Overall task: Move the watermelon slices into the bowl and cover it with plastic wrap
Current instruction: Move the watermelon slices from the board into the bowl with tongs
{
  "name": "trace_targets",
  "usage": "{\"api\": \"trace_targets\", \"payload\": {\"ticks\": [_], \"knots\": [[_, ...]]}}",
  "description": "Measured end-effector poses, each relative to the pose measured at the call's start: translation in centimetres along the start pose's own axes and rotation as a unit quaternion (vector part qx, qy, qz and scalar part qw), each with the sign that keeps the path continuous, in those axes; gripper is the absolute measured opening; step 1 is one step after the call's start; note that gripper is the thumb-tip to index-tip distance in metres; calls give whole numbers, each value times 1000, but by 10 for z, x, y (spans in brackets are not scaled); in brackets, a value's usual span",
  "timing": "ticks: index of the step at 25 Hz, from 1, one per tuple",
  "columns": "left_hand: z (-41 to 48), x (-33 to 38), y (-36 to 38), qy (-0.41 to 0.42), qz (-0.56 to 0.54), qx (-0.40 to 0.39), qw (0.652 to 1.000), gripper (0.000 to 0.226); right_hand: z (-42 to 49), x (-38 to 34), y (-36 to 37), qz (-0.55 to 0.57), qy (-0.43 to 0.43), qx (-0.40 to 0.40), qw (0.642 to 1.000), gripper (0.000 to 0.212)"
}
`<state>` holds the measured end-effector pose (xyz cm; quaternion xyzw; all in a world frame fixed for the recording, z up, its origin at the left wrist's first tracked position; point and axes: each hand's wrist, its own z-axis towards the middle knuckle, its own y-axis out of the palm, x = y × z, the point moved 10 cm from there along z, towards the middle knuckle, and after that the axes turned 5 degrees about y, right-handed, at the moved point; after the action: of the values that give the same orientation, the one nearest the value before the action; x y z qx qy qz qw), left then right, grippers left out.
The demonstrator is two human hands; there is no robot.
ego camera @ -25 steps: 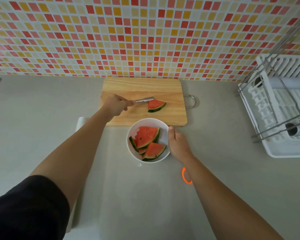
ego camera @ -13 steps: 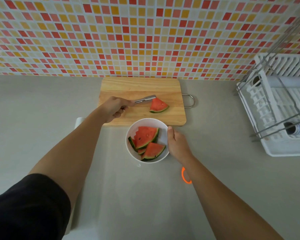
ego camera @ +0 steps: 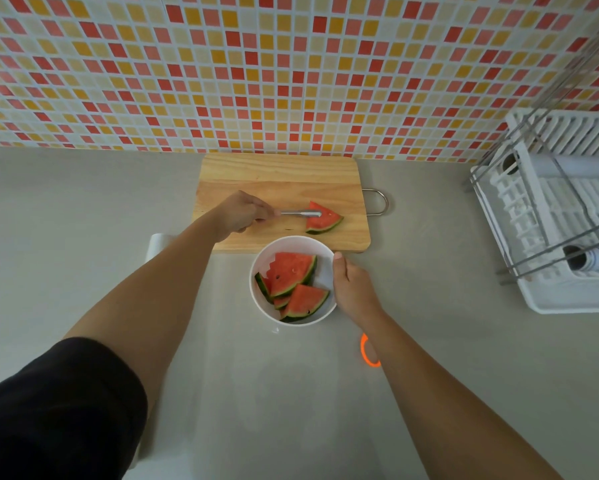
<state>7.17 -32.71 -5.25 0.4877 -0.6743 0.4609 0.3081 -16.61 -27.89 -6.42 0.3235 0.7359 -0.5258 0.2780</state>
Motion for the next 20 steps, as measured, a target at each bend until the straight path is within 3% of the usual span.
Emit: {"api": "trace_targets", "payload": {"ticks": [3,6,10,16,20], "knots": [[-1,-4,4,-13,-29,4,1000,25,0,0,0,4,-2,1,1000,45],[-9,-5,-11,-22,-86,51,995,16,0,2,0,14,6,6,1000,45],[-46,3,-33,41,-125,64,989,16,-2,5,2,31,32,17,999,47],[-135,-24,-3,45,-64,89,993,32,-6,7,6,70,45,14,996,49],[-167,-16,8,55,-55,179,981,20,-12,12,10,102,60,16,993,53]]}}
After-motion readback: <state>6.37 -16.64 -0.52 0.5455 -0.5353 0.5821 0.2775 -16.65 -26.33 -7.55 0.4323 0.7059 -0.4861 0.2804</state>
